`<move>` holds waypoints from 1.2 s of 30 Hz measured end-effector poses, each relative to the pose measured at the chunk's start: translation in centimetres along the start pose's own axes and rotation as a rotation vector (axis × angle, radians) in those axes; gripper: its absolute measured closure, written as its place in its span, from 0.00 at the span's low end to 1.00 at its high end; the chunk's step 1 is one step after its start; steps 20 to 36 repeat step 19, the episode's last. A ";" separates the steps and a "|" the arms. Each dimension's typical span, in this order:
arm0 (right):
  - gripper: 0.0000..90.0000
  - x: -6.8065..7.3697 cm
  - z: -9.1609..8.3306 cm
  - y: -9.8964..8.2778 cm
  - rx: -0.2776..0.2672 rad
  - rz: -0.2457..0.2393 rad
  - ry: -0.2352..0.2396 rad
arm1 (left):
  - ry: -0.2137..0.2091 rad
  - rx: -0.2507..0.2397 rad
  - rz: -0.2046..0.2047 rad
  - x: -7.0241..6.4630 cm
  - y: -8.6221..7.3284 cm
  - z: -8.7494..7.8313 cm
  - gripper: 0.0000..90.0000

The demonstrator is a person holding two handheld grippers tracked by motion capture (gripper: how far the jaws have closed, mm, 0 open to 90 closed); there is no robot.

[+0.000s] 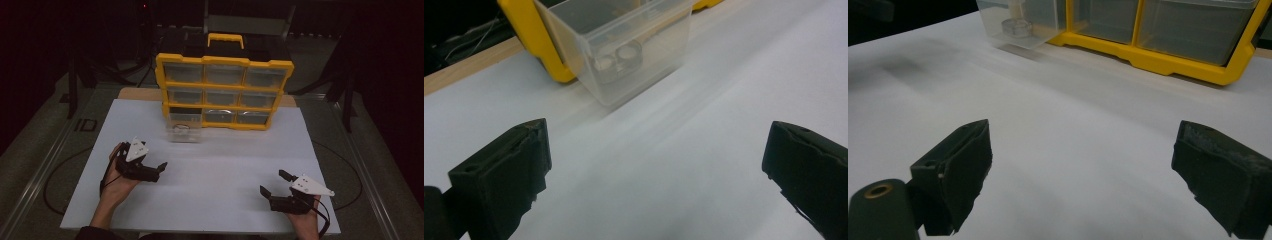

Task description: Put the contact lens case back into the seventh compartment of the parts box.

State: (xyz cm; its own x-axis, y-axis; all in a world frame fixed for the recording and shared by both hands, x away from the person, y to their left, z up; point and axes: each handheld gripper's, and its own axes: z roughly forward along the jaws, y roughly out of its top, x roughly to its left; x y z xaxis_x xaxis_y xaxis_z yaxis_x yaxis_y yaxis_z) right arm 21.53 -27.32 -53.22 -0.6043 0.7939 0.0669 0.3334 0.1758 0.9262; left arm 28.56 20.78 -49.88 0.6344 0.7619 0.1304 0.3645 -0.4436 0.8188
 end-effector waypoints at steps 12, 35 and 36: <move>0.10 -0.1 0.0 0.1 -0.002 -0.014 -0.004 | 0.060 -0.137 -0.083 0.4 -5.1 -3.6 0.00; 0.10 0.0 -0.1 0.1 -0.006 -0.020 -0.002 | 0.062 -0.196 -0.110 0.2 -5.8 -4.3 0.00; 0.10 0.0 -0.1 0.1 -0.006 -0.020 -0.002 | 0.062 -0.196 -0.110 0.2 -5.8 -4.3 0.00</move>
